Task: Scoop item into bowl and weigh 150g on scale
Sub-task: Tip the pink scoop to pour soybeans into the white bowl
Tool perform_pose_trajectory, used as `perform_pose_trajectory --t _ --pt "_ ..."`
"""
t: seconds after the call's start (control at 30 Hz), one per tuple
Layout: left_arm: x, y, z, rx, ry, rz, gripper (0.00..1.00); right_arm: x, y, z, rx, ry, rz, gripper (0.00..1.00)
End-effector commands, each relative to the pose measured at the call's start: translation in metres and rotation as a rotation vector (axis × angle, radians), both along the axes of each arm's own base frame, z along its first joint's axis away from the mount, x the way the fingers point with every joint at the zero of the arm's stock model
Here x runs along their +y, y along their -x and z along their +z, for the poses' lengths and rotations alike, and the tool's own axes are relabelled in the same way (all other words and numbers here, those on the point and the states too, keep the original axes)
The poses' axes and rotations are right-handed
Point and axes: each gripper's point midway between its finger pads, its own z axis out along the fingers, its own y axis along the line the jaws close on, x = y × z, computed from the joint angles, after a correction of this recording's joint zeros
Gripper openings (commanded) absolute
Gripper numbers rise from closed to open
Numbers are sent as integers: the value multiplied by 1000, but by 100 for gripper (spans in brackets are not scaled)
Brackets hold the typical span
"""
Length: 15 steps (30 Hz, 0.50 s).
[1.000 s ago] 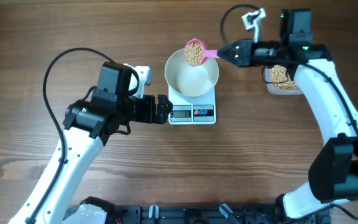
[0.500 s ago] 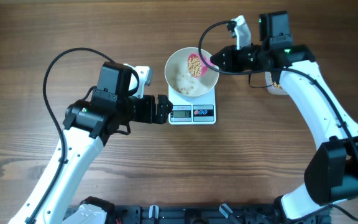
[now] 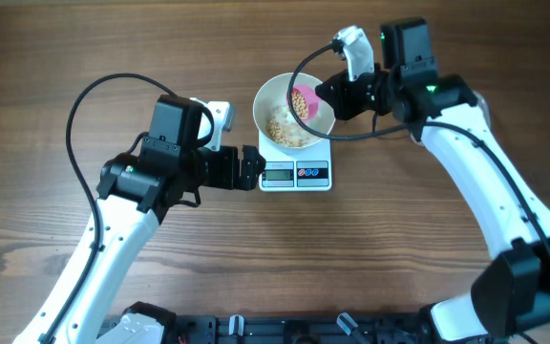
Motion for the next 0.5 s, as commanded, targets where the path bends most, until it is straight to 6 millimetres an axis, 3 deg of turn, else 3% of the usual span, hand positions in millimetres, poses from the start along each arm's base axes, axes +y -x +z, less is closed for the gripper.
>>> perform_pose_trajectory --t 0.0,0.47 --pt "-3 2 -3 3 2 -24 100 -2 2 14 -77 34 22 4" --pt "-3 2 -3 3 2 -24 100 1 1 12 -166 142 62 4"
